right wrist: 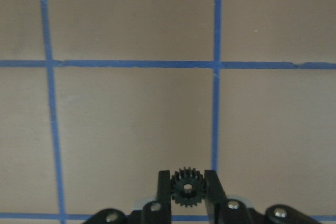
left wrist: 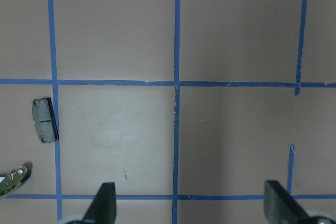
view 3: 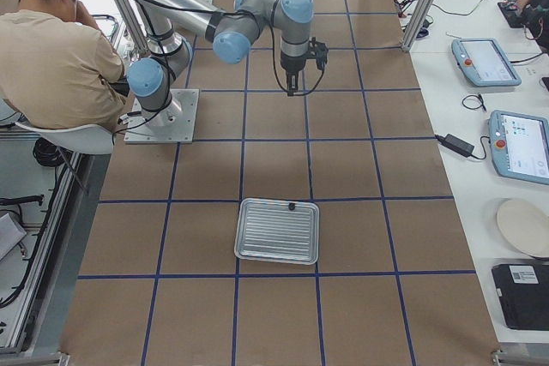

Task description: Place bearing gear from tray to pile

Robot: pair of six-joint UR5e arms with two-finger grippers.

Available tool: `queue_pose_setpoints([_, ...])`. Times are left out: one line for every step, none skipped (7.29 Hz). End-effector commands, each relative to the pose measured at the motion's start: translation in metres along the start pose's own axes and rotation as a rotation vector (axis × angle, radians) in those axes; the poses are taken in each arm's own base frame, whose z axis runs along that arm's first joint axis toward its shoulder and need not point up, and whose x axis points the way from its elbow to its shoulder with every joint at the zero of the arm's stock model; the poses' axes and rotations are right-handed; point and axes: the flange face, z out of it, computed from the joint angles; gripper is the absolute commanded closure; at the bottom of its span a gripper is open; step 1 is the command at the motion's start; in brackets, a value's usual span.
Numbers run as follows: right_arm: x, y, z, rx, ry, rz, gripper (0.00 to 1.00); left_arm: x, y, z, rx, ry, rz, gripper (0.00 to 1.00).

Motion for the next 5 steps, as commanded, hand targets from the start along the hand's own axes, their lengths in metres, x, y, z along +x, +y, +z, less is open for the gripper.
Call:
queue_pose_setpoints([-0.134, 0.008, 0.02, 0.011, -0.069, 0.169, 0.91, 0.0, -0.001, 0.001, -0.002, -0.001, 0.0, 0.0])
queue_pose_setpoints([-0.184, 0.004, 0.038, 0.052, -0.113, 0.214, 0.91, -0.002, 0.0, -0.001, 0.0, -0.003, -0.003, 0.0])
queue_pose_setpoints([-0.23, 0.001, 0.066, 0.081, -0.133, 0.207, 0.91, -0.002, 0.001, -0.001, 0.001, -0.003, -0.003, 0.0])
queue_pose_setpoints([-0.266, 0.0, 0.106, 0.077, -0.14, 0.181, 0.91, -0.002, 0.002, -0.003, 0.003, -0.004, -0.003, 0.0])
queue_pose_setpoints([-0.296, 0.004, 0.135, 0.09, -0.138, 0.134, 0.88, -0.003, 0.002, -0.004, 0.005, -0.006, -0.003, 0.0])
